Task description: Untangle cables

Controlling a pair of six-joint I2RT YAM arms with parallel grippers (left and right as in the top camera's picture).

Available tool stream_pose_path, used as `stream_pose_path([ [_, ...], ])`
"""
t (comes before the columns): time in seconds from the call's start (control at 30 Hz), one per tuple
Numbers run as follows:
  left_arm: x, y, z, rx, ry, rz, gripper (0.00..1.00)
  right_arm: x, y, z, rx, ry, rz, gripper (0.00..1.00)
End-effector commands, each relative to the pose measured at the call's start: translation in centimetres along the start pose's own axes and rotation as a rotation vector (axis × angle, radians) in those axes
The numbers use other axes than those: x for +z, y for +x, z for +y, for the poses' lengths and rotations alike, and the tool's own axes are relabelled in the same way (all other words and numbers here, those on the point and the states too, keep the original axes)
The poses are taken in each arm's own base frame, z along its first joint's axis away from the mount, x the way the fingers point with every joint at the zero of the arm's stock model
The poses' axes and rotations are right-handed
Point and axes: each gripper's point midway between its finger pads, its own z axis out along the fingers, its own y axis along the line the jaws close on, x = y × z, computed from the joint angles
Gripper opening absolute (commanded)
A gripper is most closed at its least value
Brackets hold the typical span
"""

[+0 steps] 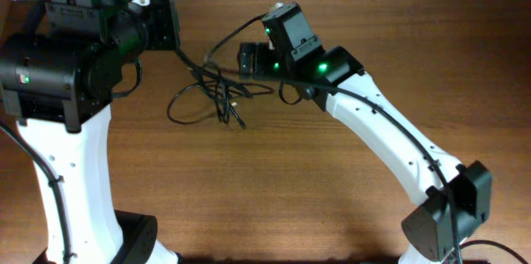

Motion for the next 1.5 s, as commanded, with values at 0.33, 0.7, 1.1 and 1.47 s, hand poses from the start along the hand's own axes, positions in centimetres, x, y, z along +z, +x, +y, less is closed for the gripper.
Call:
stream_pose_path([
  [0.33,-0.7,0.2,0.0,0.045,0.009,0.002,0.02,0.3,7.0,1.6,-1.099,-0.324,0.205,0.04],
  [0.7,-1.3,0.1,0.7,0.045,-0.03,-0.012,0.02,-3.9,0.0,-4.7,-0.747,0.021,0.108,0.04],
  [1.1,-6.6,2.5,20.3,-0.4,-0.484,-0.032,0.0,-34.7,-2.1,-38.5,0.368,0.58,-0.354,0.04],
  [1.47,-6.0,5.1,27.5,-0.569,-0.565,0.02,0.0,-34.6,2.0,-46.7,0.647,0.694,-0.32,0.04],
])
